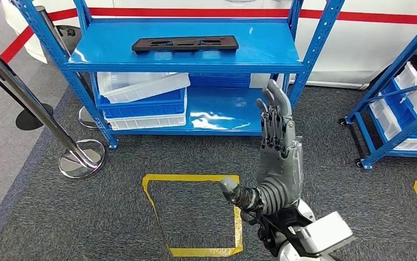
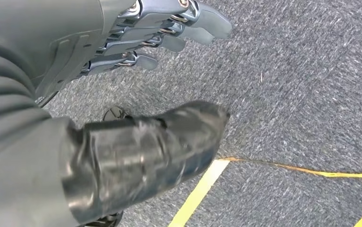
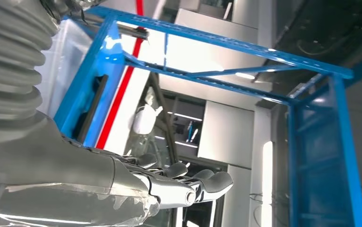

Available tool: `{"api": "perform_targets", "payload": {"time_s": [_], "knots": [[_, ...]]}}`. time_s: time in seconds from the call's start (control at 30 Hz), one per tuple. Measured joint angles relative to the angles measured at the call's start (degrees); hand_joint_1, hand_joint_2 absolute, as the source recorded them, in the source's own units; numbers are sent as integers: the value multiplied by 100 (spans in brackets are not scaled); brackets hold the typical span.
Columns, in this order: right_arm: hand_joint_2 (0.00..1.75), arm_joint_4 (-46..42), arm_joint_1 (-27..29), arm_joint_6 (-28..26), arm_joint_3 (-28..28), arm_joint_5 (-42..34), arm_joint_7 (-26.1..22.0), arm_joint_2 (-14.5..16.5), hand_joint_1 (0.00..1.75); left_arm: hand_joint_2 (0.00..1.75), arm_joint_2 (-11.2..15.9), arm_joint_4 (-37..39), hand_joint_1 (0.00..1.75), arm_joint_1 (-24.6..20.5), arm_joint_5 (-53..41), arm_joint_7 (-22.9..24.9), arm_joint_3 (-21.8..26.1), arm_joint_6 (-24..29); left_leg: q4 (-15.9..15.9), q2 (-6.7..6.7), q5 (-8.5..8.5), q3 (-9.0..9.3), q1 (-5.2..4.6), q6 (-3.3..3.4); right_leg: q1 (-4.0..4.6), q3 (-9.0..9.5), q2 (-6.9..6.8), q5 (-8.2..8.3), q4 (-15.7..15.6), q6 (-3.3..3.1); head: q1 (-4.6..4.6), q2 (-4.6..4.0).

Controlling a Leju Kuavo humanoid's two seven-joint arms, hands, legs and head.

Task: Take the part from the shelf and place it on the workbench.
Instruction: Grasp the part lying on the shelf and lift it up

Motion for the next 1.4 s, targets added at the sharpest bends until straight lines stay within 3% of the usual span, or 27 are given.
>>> {"api": "perform_targets", "payload": {"time_s": [0.07,0.2,0.33,0.5,0.6,0.63,0.67,0.73,0.77,0.8,0.83,0.9,0.93,1.0,1.13,1.17,1.23,1.3,1.33,1.4], "knots": [[175,-25,12,-48,26,-34,-119,-7,0,175,24,8,0,-1,12,-11,-1,5,2,0,0,0,-2,0,-1,0,0,1,0,1,-1,0],[175,-53,34,-151,144,-18,-316,-8,0,0,96,34,0,-7,28,-7,-1,44,4,-1,-1,-1,-11,1,-4,0,-1,2,-1,2,-1,0],[0,-57,37,-207,248,-213,-468,2,0,0,145,55,0,-18,32,128,-1,243,9,-1,-3,-3,-20,5,-14,0,-1,6,-2,9,-1,0],[0,-56,36,-144,296,-557,-814,26,0,0,198,72,0,-30,38,314,-1,387,37,-3,-14,-25,-30,28,-25,-7,-2,19,-10,34,-2,0],[0,-61,24,-29,308,-608,-930,37,0,0,222,73,0,-39,28,427,-11,436,-63,1,42,11,10,85,12,-15,-18,7,-23,77,2,0],[0,-62,10,8,316,-589,-941,40,0,0,224,73,0,-44,24,459,-22,444,-131,6,76,41,33,109,34,-70,-27,-67,73,93,14,0],[0,-64,-4,42,325,-551,-944,40,0,0,224,73,0,-50,22,483,-34,439,-189,12,106,68,55,126,48,-188,-30,-192,289,107,29,0],[0,-64,-11,87,346,-443,-928,40,0,0,232,73,0,-57,18,532,-55,403,-227,17,122,77,60,138,20,-576,-13,-495,1014,132,55,0],[0,-64,-3,99,356,-384,-913,40,0,0,240,73,0,-58,14,564,-62,383,-222,15,118,74,63,135,-12,-758,-4,-568,1336,147,58,0],[0,-64,6,107,366,-330,-894,40,0,0,250,73,0,-57,11,597,-72,370,-213,9,109,75,70,125,-49,-859,-1,-531,1481,165,58,0],[0,-64,8,112,375,-282,-878,40,0,0,258,73,0,-56,8,629,-84,366,-195,2,93,79,84,109,-88,-854,-2,-381,1401,186,59,0],[0,-63,1,121,387,-206,-851,40,0,0,270,74,0,-56,7,662,-105,360,-126,-19,36,80,124,45,-158,-600,-1,51,749,239,61,0],[0,-64,-6,125,393,-174,-835,41,0,0,282,75,0,-61,7,669,-115,355,-69,-29,0,62,130,1,-163,-462,3,181,420,250,72,0],[0,-68,-18,137,410,-125,-794,43,0,0,315,80,0,-70,3,686,-150,346,8,-39,-37,5,121,-80,-147,-360,20,204,153,209,76,0],[0,-84,-54,248,443,-127,-733,62,0,0,333,81,0,-82,-9,761,-204,321,153,-32,-142,-66,145,-188,-132,-369,38,177,149,41,60,0],[0,-89,-73,287,453,-138,-727,70,0,0,333,81,0,-88,-11,784,-216,316,371,-33,-265,-165,148,-205,-134,-357,36,175,142,10,52,0],[0,-95,-99,367,481,-164,-717,79,0,0,344,81,0,-96,-16,836,-265,314,1125,-33,-594,-543,145,-218,-108,-347,30,164,142,-35,37,0],[0,-95,-104,415,507,-193,-709,80,0,0,358,81,0,-87,-32,892,-316,305,1727,-33,-758,-880,141,-207,-71,-336,34,151,143,-61,37,0],[0,-95,-104,417,516,-201,-702,81,0,0,362,81,0,-79,-57,928,-332,294,1734,-34,-675,-915,138,-187,-53,-321,39,145,144,-71,39,0],[0,-102,-104,368,528,-179,-669,86,0,0,366,81,0,-81,-155,1001,-384,272,1179,-37,-272,-701,116,-121,-34,-283,49,127,144,-80,39,0]]}}
